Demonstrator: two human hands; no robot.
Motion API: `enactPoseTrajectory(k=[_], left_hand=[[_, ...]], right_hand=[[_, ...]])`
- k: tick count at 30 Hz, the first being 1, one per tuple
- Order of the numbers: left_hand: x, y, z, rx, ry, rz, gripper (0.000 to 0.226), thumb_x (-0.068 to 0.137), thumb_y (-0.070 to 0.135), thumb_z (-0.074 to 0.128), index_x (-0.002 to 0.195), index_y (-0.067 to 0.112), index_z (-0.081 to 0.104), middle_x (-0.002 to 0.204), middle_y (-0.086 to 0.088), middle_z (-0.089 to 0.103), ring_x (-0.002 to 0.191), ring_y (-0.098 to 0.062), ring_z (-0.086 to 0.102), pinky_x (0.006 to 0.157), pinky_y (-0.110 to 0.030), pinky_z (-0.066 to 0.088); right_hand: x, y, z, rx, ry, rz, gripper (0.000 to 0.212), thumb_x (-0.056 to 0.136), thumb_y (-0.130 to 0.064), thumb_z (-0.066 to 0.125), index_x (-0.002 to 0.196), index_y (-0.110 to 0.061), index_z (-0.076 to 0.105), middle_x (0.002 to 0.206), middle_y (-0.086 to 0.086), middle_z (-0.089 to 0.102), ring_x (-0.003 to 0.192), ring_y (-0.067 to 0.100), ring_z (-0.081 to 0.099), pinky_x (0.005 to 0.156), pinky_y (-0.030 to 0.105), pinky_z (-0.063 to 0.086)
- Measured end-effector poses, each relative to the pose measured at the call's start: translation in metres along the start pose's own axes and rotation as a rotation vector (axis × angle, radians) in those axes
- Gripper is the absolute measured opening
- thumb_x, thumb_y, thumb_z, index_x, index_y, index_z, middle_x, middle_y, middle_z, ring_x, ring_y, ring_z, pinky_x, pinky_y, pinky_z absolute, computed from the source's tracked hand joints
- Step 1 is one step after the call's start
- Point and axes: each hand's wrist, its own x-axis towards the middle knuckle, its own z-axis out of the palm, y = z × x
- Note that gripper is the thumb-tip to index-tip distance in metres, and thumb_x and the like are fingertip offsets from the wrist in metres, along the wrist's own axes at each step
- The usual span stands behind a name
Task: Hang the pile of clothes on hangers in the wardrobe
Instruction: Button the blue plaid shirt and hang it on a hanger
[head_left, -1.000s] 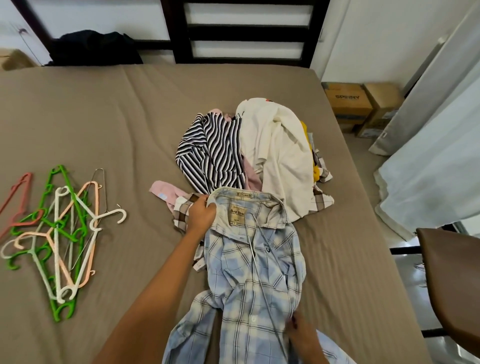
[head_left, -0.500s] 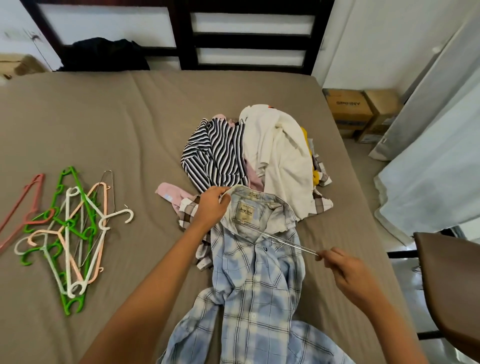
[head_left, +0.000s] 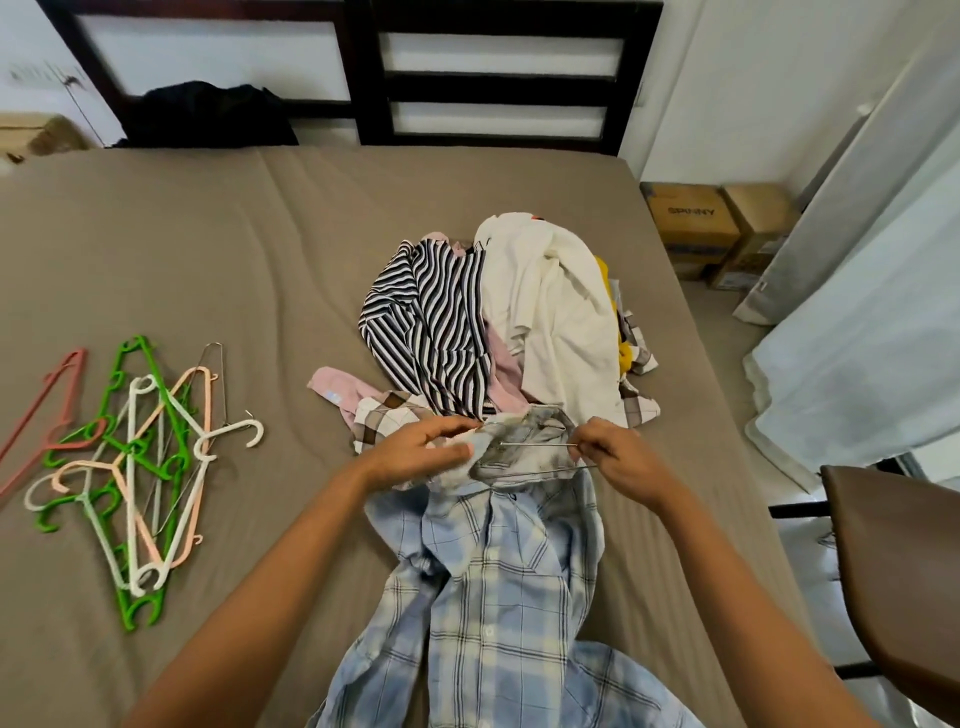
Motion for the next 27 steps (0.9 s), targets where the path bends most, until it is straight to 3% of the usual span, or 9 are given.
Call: enactPoseTrajectory(k=[3,6,8,11,13,15,17,22,27], left_hand=[[-0.006,-0.011,0.001,0.317,-0.025,0.053,0.076,0.082,0.070,0.041,0.143,0.026,0.030,0.125,0.006,0.051,0.108,-0.011,0.054,0.086,-0.019,0.043],[-0.005,-0.018,0.014,0.417,0.092,0.045,0.055,0.094,0.051,0.040,0.131,0.012,0.042,0.105,-0.005,0.062,0.085,-0.014,0.055,0.071,-0.024,0.041],[-0.005,-0.027,0.016,0.376,0.222,-0.011,0.036,0.097,0.035,0.044,0.121,0.008,0.049,0.090,-0.003,0.061,0.078,-0.015,0.054,0.068,-0.026,0.037],[-0.011,-0.043,0.012,0.365,0.318,-0.065,0.025,0.098,0.032,0.045,0.107,0.010,0.052,0.078,0.002,0.055,0.071,-0.015,0.052,0.066,-0.027,0.036],[-0.017,-0.047,0.008,0.370,0.343,-0.079,0.025,0.098,0.031,0.046,0.107,0.009,0.052,0.079,-0.002,0.056,0.073,-0.017,0.051,0.065,-0.027,0.034],[-0.022,-0.049,0.006,0.365,0.359,-0.075,0.028,0.097,0.029,0.048,0.114,0.007,0.052,0.083,-0.006,0.057,0.076,-0.016,0.050,0.065,-0.026,0.032],[-0.025,-0.049,0.006,0.369,0.372,-0.043,0.025,0.097,0.027,0.050,0.111,0.006,0.053,0.080,-0.001,0.054,0.075,-0.015,0.049,0.062,-0.025,0.030],[-0.031,-0.052,0.006,0.387,0.363,0.001,0.009,0.096,0.021,0.052,0.088,0.017,0.051,0.065,0.017,0.047,0.060,0.004,0.046,0.056,-0.010,0.030],[-0.040,-0.065,0.001,0.462,0.325,0.014,0.016,0.095,0.015,0.053,0.097,0.002,0.063,0.077,0.004,0.058,0.063,0.001,0.047,0.060,-0.015,0.034]], right_hand=[[0.009,0.004,0.006,0.077,0.014,-0.015,0.029,0.091,-0.008,0.054,0.078,-0.033,0.061,0.081,-0.016,0.054,0.084,0.013,0.056,0.083,0.045,0.045],[0.022,0.000,0.027,0.069,0.094,-0.006,0.013,0.088,-0.016,0.060,0.090,-0.023,0.071,0.092,-0.011,0.053,0.098,0.015,0.045,0.091,0.041,0.036],[0.028,-0.002,0.045,0.102,0.353,0.100,0.018,0.085,-0.028,0.060,0.099,-0.021,0.070,0.102,-0.003,0.051,0.103,0.016,0.039,0.090,0.030,0.029],[0.024,0.005,0.070,0.367,0.833,0.497,0.021,0.086,-0.016,0.052,0.101,-0.006,0.062,0.103,0.017,0.059,0.100,0.033,0.052,0.086,0.038,0.039],[0.019,0.007,0.088,0.500,0.682,0.691,0.013,0.083,-0.001,0.052,0.093,-0.009,0.054,0.093,0.016,0.059,0.089,0.032,0.055,0.077,0.037,0.041],[0.015,0.008,0.108,0.545,0.409,0.655,0.026,0.079,0.004,0.059,0.091,-0.014,0.044,0.084,0.007,0.053,0.076,0.021,0.050,0.066,0.031,0.039],[0.015,0.006,0.119,0.583,0.301,0.635,0.033,0.082,-0.006,0.067,0.104,-0.012,0.044,0.087,0.005,0.051,0.077,0.019,0.048,0.061,0.027,0.036],[0.037,0.007,0.128,0.439,0.287,0.613,0.021,0.089,-0.014,0.059,0.106,-0.002,0.059,0.094,0.013,0.062,0.089,0.030,0.058,0.068,0.028,0.035],[0.049,0.025,0.115,0.501,0.337,0.725,0.015,0.081,0.000,0.051,0.080,-0.012,0.059,0.075,0.015,0.062,0.073,0.032,0.058,0.066,0.040,0.049]])
